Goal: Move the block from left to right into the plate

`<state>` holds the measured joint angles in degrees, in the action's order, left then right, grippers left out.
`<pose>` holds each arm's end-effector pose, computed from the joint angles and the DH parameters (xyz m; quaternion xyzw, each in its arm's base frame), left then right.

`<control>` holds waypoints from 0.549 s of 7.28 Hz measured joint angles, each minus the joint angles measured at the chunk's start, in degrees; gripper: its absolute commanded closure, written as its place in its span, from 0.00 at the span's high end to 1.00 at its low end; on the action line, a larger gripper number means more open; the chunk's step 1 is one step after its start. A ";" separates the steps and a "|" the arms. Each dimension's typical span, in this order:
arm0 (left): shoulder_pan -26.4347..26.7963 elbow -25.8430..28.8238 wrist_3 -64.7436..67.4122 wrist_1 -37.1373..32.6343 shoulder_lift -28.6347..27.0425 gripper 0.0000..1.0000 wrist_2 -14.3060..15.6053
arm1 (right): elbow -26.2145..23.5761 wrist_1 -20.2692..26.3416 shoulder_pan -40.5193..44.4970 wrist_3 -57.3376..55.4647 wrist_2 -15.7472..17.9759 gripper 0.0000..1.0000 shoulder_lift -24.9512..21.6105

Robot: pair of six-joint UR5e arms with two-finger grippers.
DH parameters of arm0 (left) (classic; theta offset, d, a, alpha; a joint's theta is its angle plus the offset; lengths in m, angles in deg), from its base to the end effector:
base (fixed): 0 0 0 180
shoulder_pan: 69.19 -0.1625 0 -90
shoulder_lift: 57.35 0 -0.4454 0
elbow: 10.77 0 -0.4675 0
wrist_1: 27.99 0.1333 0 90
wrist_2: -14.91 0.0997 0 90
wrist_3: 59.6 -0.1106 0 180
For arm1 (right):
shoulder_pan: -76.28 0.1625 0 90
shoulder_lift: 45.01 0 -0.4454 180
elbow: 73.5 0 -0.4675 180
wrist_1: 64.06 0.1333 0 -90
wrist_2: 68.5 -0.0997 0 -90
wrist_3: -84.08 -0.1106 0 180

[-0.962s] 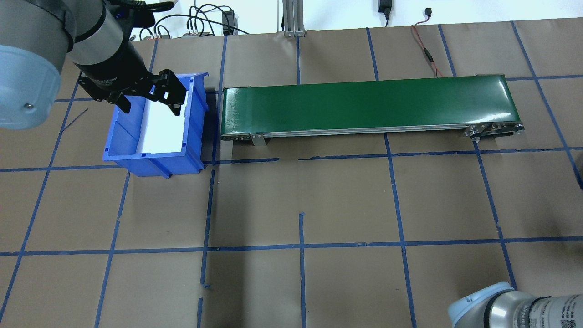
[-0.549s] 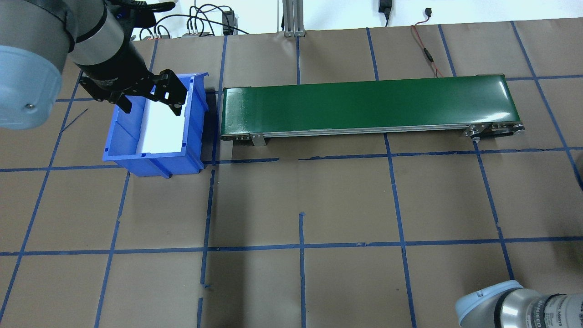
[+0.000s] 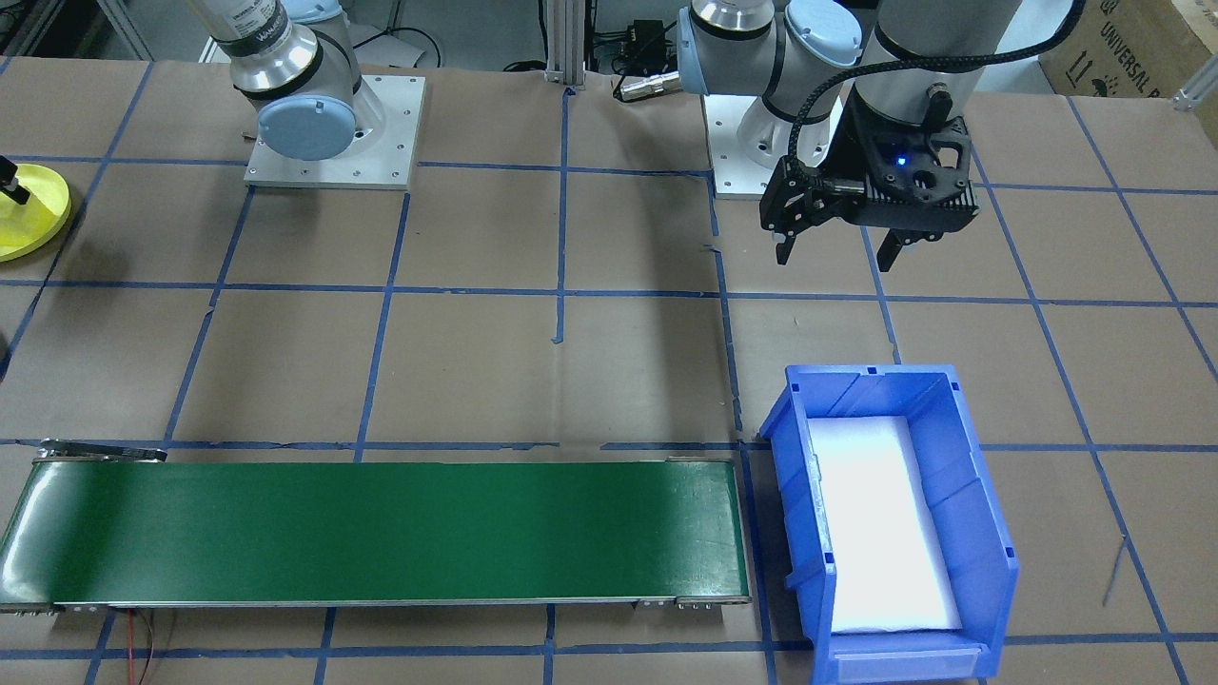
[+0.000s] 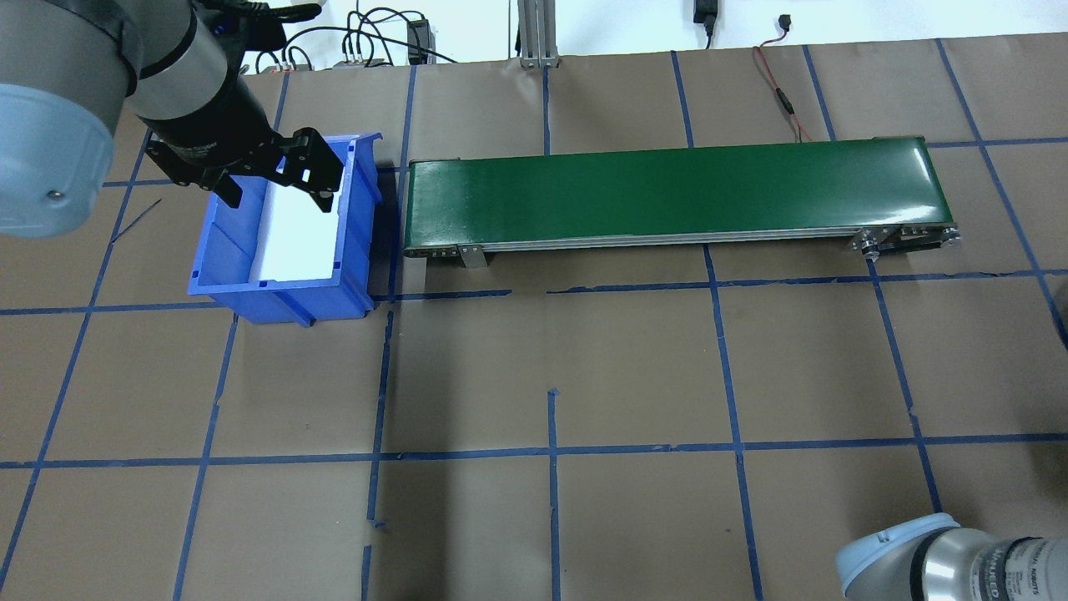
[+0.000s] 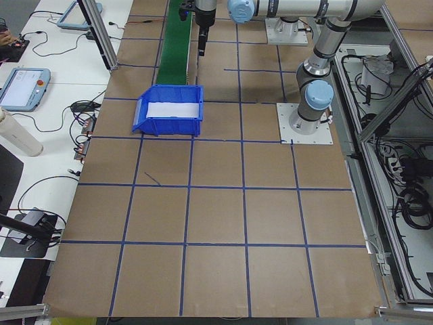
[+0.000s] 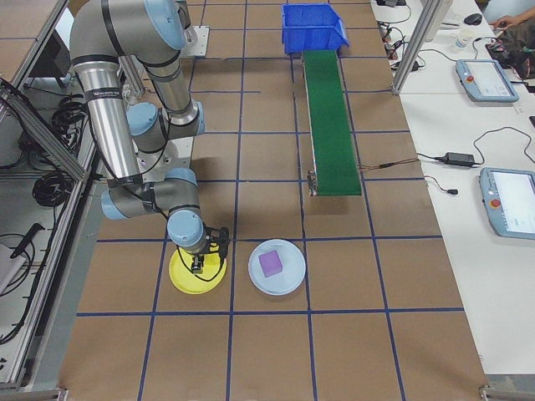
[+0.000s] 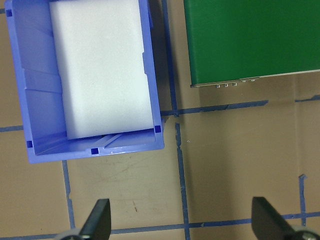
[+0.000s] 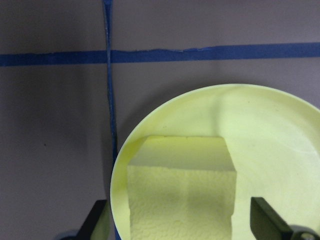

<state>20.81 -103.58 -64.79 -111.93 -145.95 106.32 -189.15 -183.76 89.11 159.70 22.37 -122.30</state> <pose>-0.1306 -0.5648 0.4941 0.0447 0.9981 -0.0400 0.0141 -0.5036 -0.2497 0.1825 0.0129 0.9970 0.0251 0.0716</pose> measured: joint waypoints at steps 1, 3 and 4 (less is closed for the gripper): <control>-0.01 0.00 0.01 0.00 0.00 1.00 0.00 | 0.64 0.84 1.93 -2.45 0.18 1.00 -0.89; -0.07 0.00 -0.05 0.00 0.00 1.00 0.00 | 2.81 3.40 11.12 -11.17 0.59 1.00 -4.38; -0.10 0.00 -0.09 -0.02 0.00 1.00 0.00 | 5.13 6.65 16.96 -18.48 0.64 1.00 -6.16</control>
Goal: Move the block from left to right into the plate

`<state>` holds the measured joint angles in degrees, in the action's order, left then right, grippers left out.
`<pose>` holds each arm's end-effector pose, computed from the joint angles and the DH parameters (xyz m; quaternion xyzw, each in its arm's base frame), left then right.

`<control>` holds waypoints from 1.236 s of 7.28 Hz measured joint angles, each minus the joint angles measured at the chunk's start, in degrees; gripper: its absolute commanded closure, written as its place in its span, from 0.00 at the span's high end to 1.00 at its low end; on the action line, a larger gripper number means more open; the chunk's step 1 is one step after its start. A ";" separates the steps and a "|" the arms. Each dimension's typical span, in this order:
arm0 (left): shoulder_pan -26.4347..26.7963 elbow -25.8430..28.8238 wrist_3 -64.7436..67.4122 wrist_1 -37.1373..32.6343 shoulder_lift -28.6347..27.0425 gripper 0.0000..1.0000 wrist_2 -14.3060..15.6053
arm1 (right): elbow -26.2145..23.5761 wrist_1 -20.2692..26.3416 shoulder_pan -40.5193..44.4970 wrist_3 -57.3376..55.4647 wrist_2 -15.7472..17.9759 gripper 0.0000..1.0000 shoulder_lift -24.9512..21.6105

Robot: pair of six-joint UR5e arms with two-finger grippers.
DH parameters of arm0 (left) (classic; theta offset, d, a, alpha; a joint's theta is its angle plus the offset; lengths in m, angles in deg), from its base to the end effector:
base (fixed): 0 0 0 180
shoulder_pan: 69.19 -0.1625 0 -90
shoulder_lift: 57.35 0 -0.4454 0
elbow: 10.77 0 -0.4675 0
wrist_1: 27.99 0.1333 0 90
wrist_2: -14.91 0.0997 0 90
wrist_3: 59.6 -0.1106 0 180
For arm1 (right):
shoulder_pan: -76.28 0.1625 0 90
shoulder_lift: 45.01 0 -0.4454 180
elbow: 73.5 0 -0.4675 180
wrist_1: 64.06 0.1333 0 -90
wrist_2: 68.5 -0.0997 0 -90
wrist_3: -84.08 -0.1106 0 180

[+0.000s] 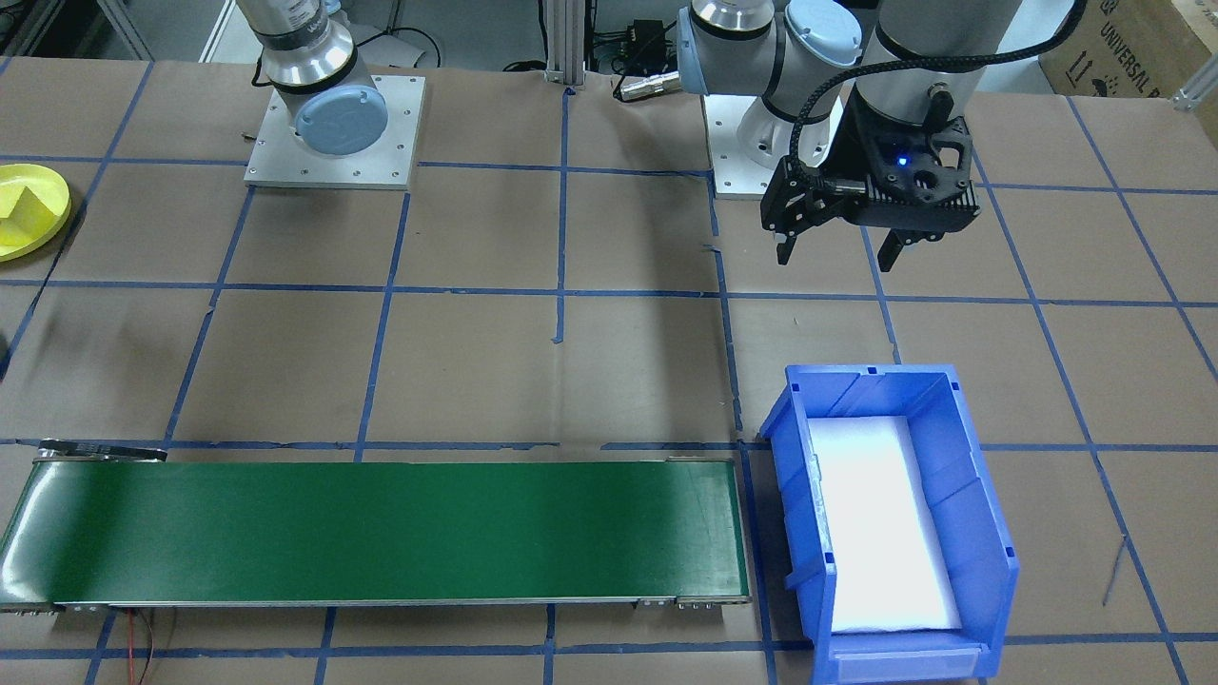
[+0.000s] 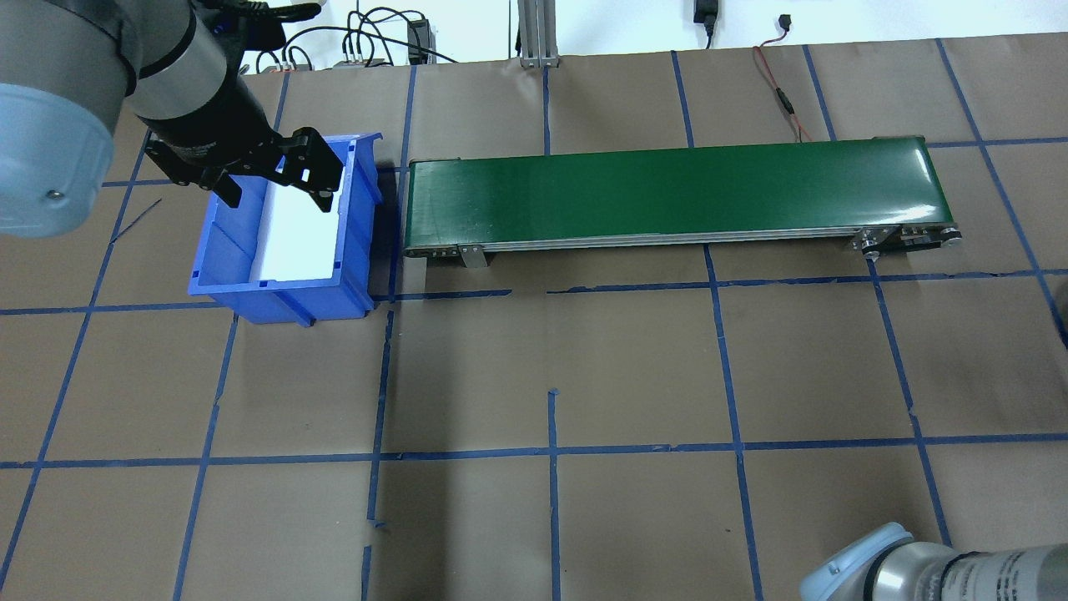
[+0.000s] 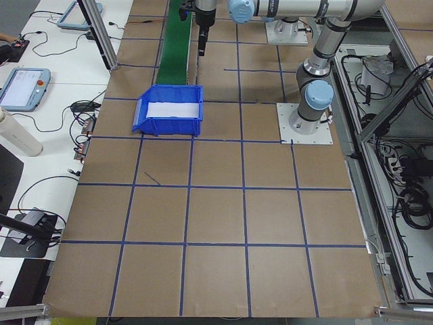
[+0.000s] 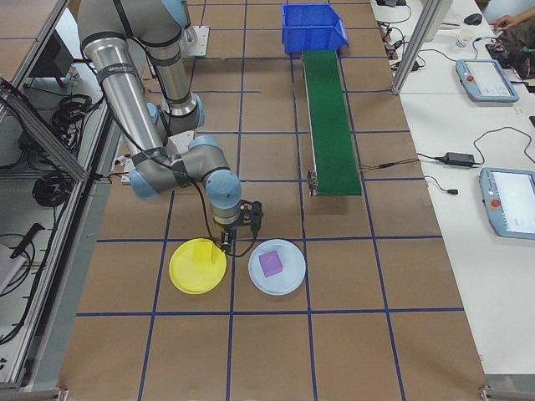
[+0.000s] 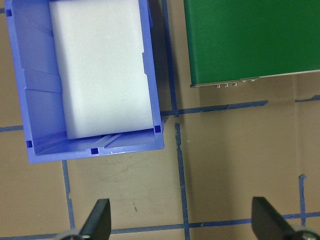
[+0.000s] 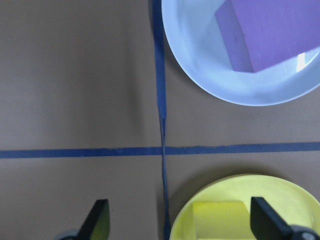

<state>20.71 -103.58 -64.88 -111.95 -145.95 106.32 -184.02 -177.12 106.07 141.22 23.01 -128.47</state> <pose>-0.1296 -0.5650 0.4941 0.0447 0.9981 -0.0398 0.0142 -0.4202 -0.3908 0.2751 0.0263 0.9990 0.0294 0.0230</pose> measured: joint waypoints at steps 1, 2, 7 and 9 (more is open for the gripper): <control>-0.04 0.00 -0.07 -0.02 0.00 1.00 0.00 | 2.62 4.03 6.58 -8.95 0.50 1.00 -1.07; -0.05 0.00 -0.12 0.00 0.00 1.00 0.00 | 5.26 8.03 14.08 -17.79 1.46 1.00 -1.72; -0.07 0.00 -0.24 0.02 0.01 1.00 0.00 | 18.17 21.57 45.67 -51.53 0.74 1.00 -3.87; -0.07 0.00 -0.25 -0.02 0.00 1.00 0.02 | 20.30 22.27 57.41 -63.78 0.24 1.00 -4.15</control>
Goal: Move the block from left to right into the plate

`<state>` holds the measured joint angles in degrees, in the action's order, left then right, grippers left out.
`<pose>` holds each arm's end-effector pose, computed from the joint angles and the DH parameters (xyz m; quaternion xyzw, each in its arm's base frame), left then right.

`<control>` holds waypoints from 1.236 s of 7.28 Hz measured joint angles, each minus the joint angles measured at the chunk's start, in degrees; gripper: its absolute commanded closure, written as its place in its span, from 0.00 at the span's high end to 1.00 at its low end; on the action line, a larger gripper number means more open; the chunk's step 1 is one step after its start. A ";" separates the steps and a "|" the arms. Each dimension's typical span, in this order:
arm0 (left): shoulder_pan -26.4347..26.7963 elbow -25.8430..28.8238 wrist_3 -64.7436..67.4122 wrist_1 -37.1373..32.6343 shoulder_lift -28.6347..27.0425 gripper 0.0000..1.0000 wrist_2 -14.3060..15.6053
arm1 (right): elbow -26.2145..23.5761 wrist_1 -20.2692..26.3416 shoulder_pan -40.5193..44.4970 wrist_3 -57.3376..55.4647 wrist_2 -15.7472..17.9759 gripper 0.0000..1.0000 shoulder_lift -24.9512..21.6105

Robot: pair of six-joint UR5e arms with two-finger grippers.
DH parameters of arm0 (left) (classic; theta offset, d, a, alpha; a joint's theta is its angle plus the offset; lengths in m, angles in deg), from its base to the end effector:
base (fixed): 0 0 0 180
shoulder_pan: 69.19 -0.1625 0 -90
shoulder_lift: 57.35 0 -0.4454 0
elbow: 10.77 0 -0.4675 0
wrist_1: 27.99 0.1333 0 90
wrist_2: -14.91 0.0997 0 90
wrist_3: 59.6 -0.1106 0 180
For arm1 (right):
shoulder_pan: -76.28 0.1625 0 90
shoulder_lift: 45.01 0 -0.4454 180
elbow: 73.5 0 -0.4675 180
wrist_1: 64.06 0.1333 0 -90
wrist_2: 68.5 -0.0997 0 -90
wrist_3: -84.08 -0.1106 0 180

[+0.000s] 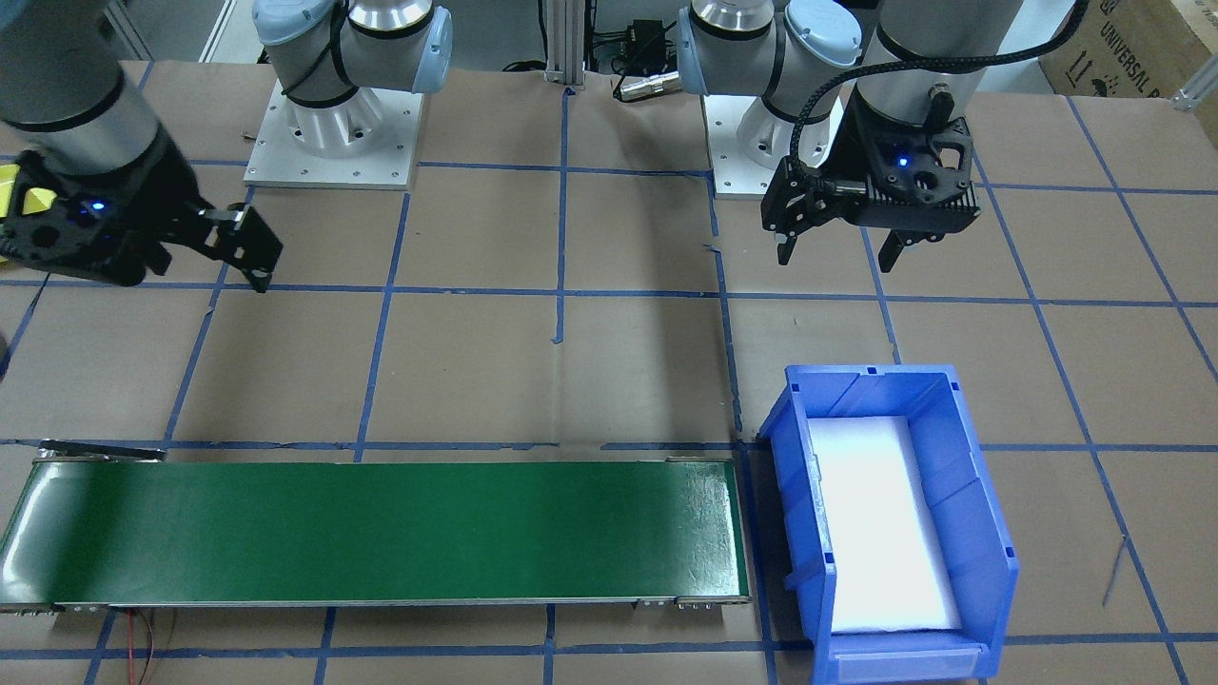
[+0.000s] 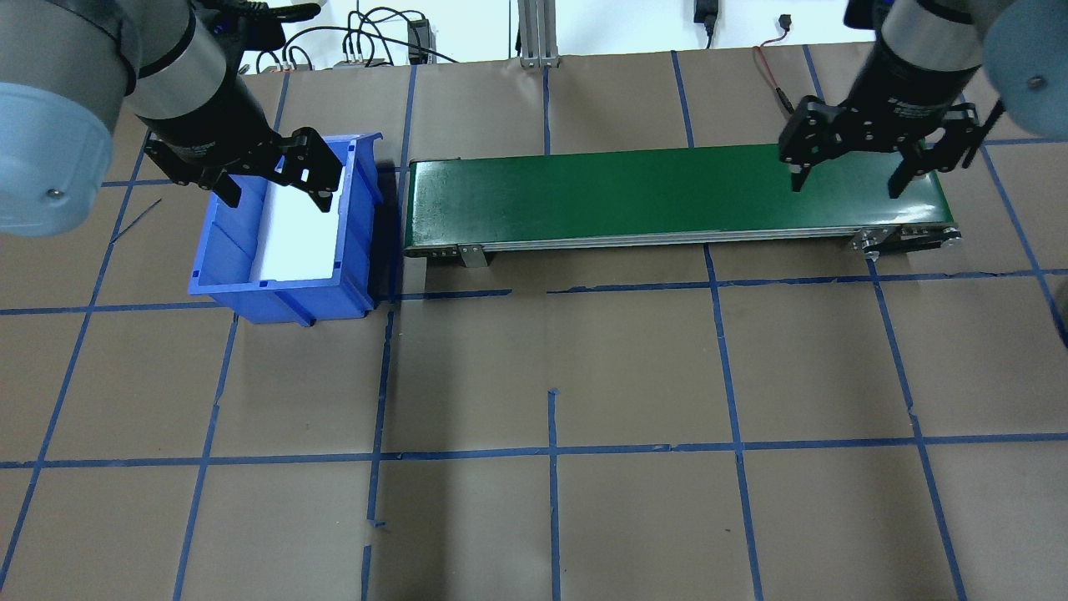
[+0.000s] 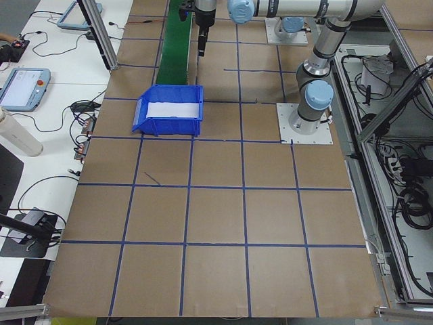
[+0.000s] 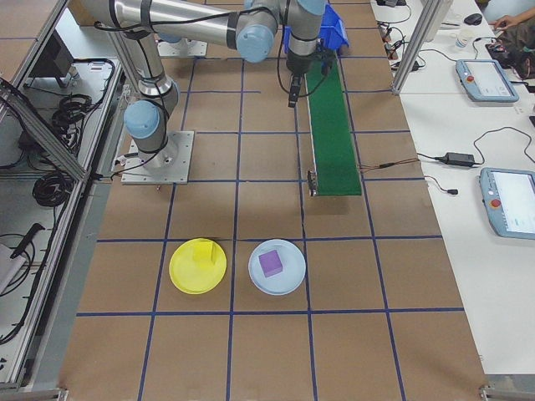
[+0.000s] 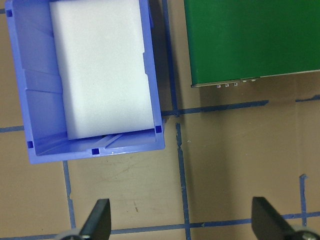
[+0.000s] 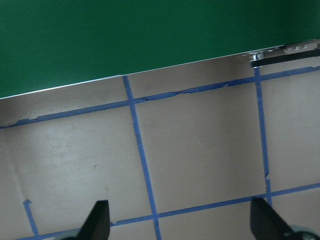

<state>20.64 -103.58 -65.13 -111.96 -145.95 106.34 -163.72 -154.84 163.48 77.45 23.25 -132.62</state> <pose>-0.1289 -0.5651 0.4941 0.0462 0.9980 -0.0396 0.0145 0.1014 -0.5874 0.4725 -0.0819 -0.9964 -0.0154 0.0158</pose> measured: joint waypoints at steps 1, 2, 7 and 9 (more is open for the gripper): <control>0.00 0.00 0.00 0.01 0.00 1.00 0.04 | 0.24 0.03 3.47 -2.56 -0.55 1.00 -0.06; 0.00 0.00 0.00 0.03 0.00 1.00 0.06 | 0.26 0.04 5.28 -3.56 -1.43 1.00 -0.08; -0.23 0.00 0.00 0.04 0.00 1.00 -0.01 | 0.19 -0.11 5.77 -3.49 -2.33 1.00 -0.04; -0.23 0.00 0.00 0.04 0.00 1.00 0.02 | 0.12 -0.24 5.49 -2.93 -2.03 1.00 0.04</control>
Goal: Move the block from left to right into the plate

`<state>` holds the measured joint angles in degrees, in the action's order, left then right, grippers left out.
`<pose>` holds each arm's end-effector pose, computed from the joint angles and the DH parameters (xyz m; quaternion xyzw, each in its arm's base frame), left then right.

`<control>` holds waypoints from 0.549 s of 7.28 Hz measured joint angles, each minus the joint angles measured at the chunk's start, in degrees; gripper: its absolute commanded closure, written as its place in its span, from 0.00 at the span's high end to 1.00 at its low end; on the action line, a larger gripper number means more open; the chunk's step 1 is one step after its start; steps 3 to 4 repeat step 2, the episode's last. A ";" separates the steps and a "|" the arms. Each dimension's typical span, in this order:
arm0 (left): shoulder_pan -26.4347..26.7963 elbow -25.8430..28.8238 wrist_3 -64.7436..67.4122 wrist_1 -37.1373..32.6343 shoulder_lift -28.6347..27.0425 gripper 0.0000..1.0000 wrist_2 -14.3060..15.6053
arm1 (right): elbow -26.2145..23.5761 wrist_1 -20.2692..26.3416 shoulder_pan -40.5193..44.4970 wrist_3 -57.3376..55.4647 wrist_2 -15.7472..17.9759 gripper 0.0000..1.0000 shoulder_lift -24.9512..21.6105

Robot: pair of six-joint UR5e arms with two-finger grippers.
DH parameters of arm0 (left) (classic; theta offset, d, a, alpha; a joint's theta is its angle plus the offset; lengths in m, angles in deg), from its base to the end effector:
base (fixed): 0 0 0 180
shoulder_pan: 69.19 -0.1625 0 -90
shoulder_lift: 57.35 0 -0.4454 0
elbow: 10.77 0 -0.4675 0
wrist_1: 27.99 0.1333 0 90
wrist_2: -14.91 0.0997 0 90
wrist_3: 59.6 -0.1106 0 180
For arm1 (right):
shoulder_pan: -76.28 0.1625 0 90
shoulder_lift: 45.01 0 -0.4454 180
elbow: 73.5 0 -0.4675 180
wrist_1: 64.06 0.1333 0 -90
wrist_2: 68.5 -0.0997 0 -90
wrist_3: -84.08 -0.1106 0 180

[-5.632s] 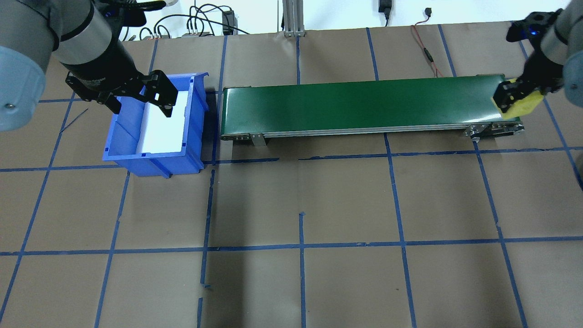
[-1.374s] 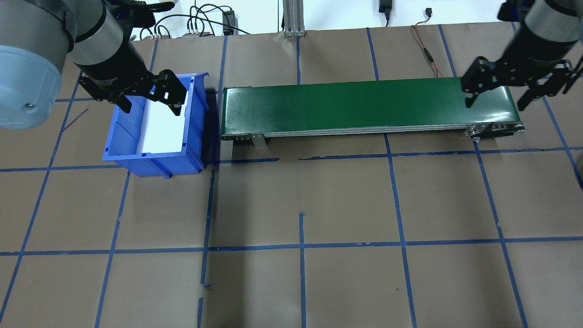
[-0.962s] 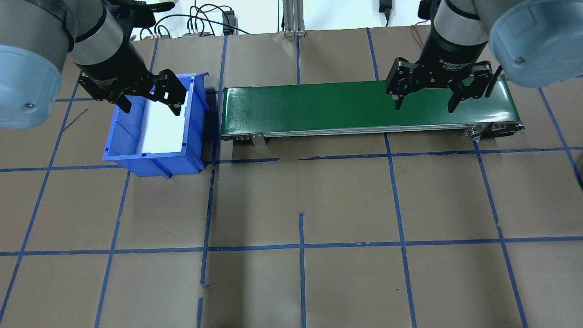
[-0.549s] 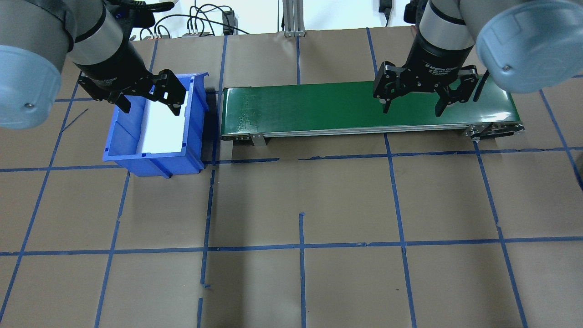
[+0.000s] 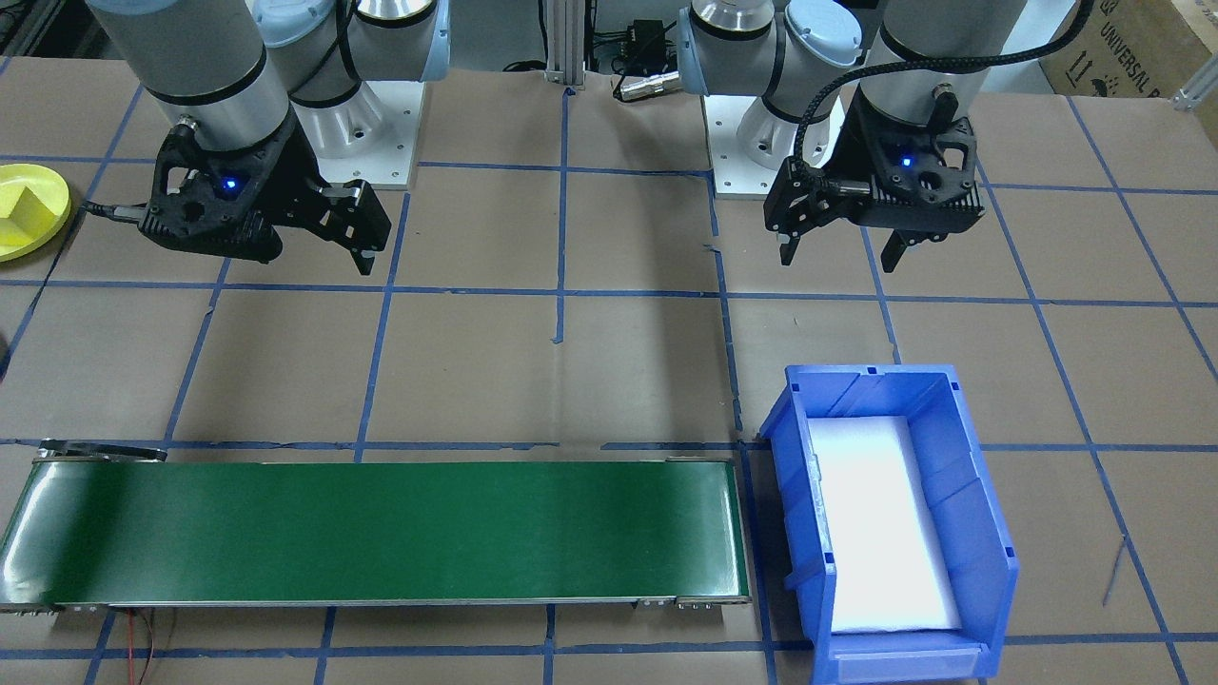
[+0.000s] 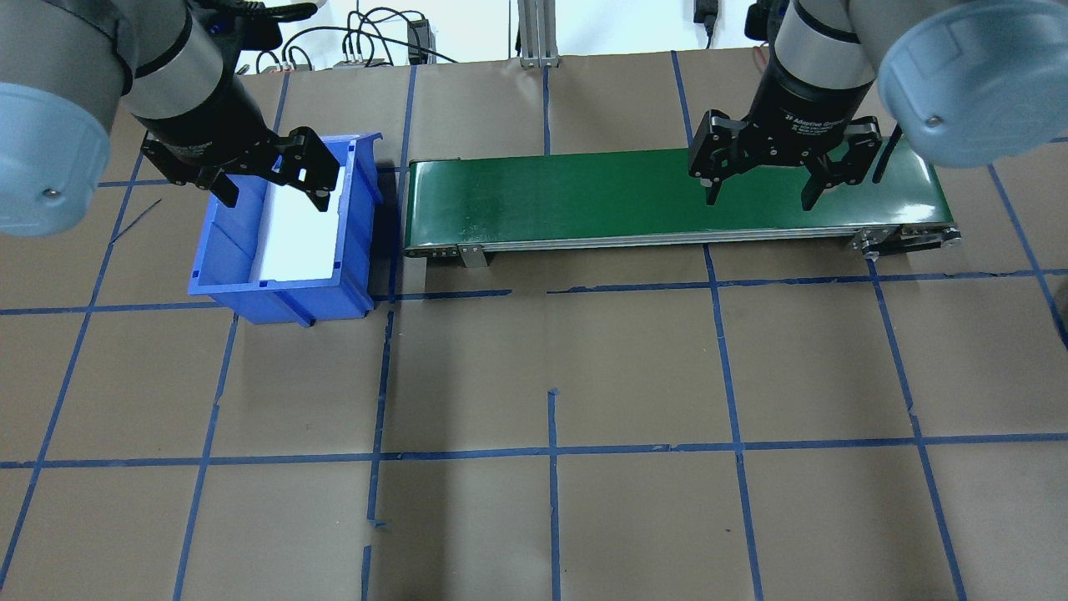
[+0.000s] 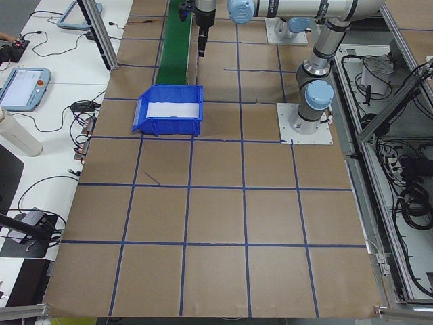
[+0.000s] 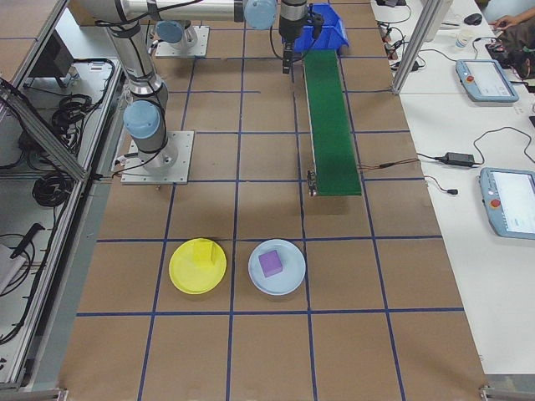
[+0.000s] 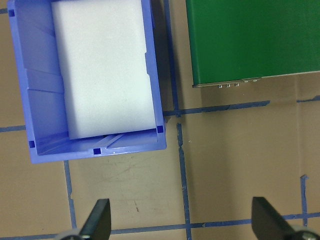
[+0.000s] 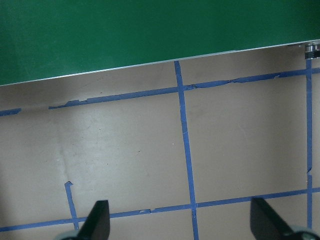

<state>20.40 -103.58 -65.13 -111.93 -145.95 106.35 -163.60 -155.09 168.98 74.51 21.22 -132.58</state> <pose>-0.1265 -0.5657 0.4941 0.0441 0.9981 -0.0399 0.0146 0.1611 -0.5757 0.4737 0.0599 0.9981 0.0133 0.0010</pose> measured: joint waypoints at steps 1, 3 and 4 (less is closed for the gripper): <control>-0.01 0.00 0.02 0.00 0.00 1.00 -0.01 | -0.07 -0.01 -0.06 0.40 0.23 1.00 0.01; -0.02 0.00 0.04 0.00 0.00 1.00 -0.01 | -0.15 -0.06 -0.11 0.75 0.39 1.00 0.03; -0.02 0.00 0.04 0.00 0.00 1.00 -0.01 | -0.15 -0.06 -0.11 0.75 0.39 1.00 0.03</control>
